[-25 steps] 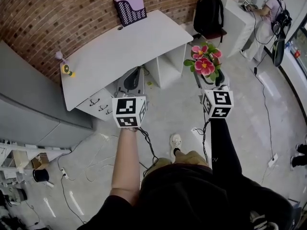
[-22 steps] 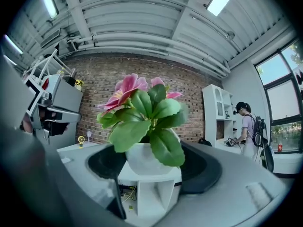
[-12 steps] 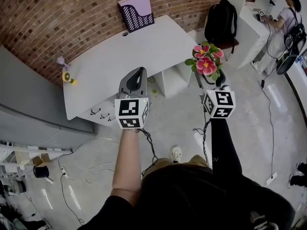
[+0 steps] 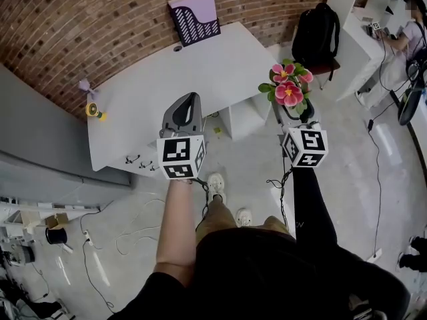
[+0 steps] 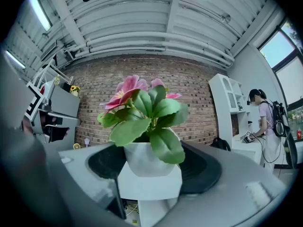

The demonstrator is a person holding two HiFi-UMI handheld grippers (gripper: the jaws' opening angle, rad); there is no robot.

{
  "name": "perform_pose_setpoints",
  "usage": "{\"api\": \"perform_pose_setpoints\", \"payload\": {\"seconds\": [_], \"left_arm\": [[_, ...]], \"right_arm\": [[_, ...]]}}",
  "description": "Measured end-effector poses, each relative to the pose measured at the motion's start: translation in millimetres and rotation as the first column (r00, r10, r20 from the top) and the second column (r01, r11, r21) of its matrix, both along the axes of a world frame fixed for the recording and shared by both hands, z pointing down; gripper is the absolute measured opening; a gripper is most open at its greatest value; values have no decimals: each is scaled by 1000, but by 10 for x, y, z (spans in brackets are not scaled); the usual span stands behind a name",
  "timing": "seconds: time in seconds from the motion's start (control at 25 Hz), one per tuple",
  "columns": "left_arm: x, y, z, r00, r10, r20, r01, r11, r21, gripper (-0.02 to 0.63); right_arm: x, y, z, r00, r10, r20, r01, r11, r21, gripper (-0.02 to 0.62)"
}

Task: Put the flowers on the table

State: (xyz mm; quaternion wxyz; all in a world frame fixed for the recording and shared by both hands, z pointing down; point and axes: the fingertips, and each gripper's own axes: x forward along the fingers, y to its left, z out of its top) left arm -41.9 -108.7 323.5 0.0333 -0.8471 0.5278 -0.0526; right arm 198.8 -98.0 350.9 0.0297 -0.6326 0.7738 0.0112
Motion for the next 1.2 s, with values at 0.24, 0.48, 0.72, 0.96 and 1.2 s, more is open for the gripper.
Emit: {"api": "perform_pose_setpoints", "payload": {"seconds": [0.24, 0.48, 0.72, 0.96, 1.2], "left_arm": [[-1, -581, 71, 1000, 25, 3, -25, 1000, 4, 8], [62, -1370, 75, 995, 99, -2, -99, 995, 30, 8], [105, -2278, 119, 984, 177, 34, -178, 983, 39, 8], [200, -3064, 382, 970, 242, 37, -242, 970, -4, 8], [221, -3487, 654, 960, 279, 20, -278, 959, -54, 8]], "right_arm": [[-123, -548, -34, 999, -43, 13, 43, 998, 43, 334], [-317, -1333, -12, 997, -69, -17, 70, 996, 46, 334], [-556, -2188, 72, 996, -87, -26, 88, 996, 25, 334], [-661, -2894, 361, 998, -69, -16, 68, 997, -23, 334], [-771, -3309, 670, 997, -65, -29, 63, 996, -67, 334]]}}
